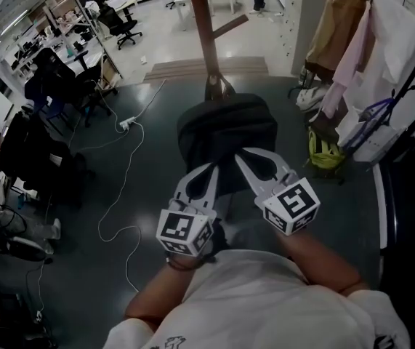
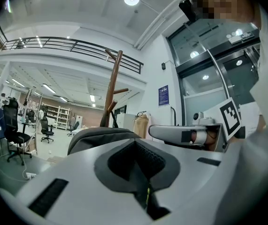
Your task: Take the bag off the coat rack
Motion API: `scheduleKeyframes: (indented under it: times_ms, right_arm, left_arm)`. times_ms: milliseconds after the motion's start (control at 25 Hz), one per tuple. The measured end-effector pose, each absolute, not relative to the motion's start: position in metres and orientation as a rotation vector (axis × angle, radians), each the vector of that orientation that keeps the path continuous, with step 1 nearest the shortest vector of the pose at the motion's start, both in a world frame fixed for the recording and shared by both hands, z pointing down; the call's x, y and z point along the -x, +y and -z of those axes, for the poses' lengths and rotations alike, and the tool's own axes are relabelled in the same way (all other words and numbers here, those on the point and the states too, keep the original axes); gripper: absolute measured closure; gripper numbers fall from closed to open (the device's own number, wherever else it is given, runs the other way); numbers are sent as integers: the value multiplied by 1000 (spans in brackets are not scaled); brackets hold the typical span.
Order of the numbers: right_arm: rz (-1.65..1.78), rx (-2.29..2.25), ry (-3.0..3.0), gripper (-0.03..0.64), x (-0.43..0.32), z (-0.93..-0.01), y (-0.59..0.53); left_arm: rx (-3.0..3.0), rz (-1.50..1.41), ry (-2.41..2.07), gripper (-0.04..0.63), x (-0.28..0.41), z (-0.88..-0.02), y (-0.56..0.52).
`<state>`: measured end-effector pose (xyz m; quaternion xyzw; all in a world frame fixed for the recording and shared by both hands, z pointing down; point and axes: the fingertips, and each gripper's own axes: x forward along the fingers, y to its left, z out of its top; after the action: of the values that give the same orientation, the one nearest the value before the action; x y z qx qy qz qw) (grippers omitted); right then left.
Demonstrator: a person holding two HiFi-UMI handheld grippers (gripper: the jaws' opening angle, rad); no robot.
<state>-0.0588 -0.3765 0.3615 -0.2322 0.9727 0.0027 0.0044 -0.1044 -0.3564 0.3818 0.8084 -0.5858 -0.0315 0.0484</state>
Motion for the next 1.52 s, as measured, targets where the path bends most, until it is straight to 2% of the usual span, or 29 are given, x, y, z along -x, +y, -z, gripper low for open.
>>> scheduleKeyframes:
  times_ms: [720, 1520]
  right_arm:
    - [-159, 867, 3090, 574, 120, -316, -515]
    - [-60, 997, 3223, 540, 148, -335, -590]
  left_arm:
    - [-2580, 90, -1681, 594, 167, -338, -471]
    - [-2679, 98, -1428, 594, 186, -323, -520]
